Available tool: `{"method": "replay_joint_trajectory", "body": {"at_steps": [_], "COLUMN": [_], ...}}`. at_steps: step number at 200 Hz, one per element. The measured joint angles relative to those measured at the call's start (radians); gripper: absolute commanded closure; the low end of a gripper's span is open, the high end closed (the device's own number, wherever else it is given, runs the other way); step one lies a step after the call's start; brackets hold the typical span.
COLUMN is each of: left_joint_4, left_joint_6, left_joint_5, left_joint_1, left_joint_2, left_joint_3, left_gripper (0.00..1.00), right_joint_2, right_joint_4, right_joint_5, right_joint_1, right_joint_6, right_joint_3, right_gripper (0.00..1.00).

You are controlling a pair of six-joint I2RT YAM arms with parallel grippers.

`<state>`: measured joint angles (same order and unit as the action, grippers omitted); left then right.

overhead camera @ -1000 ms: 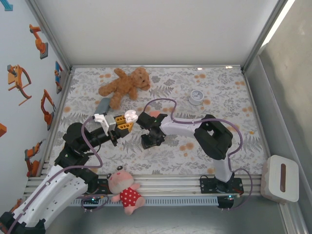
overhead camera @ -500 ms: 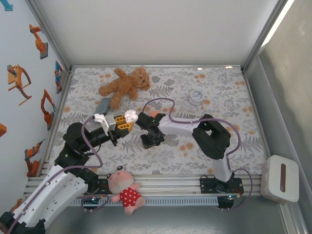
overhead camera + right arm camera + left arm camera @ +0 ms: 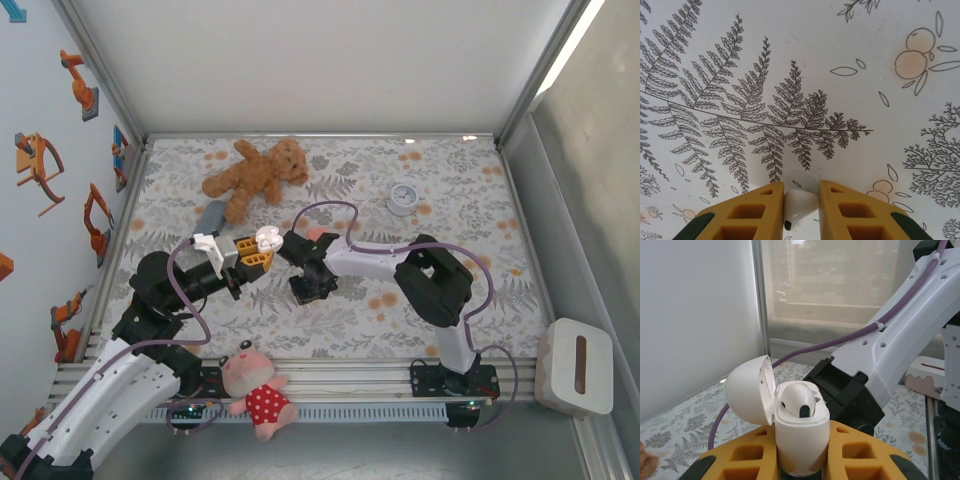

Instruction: Insert the wireless bluetooth earbuds into the charging case

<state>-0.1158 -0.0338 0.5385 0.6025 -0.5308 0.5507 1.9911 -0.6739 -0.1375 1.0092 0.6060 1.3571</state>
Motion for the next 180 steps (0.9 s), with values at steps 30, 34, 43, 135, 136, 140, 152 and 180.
{"method": "replay_joint_trajectory", "body": {"at_steps": [30,34,43,135,136,140,152,180], "left_joint_4": [0.000,0.000,0.000,-0.015,-0.016,-0.019,-0.032,-0.084], "left_joint_6": [0.000,0.000,0.000,0.006,0.006,0.008,0.015,0.034], "left_joint_5": [0.000,0.000,0.000,-0.008,-0.008,-0.008,-0.008,-0.008], "left_joint_1": [0.000,0.000,0.000,0.000,0.000,0.000,0.000,0.000], "left_joint_2": [0.000,0.000,-0.001,-0.031,-0.031,-0.034,-0.042,-0.073], "left_joint_3": [-0.003,-0.003,-0.003,-0.003,-0.003,-0.003,-0.004,-0.022], "left_gripper": [1.00,1.00,1.00,1.00,1.00,1.00,1.00,1.00], "right_joint_2": [-0.008,-0.012,-0.021,-0.330,-0.333,-0.356,-0.410,-0.536], "right_joint_4": [0.002,0.001,0.002,0.000,0.000,0.000,0.001,0.002], "right_joint_5": [0.001,0.002,0.004,0.101,0.103,0.109,0.131,0.186], "right_joint_1": [0.010,0.010,0.013,-0.033,-0.034,-0.038,-0.048,-0.059], "right_joint_6": [0.000,0.000,0.000,-0.011,-0.012,-0.015,-0.023,-0.053], "right_joint_3": [-0.002,-0.003,-0.005,-0.074,-0.074,-0.074,-0.074,-0.073], "right_gripper": [0.78,0.78,0.78,0.78,0.78,0.78,0.78,0.78]}}
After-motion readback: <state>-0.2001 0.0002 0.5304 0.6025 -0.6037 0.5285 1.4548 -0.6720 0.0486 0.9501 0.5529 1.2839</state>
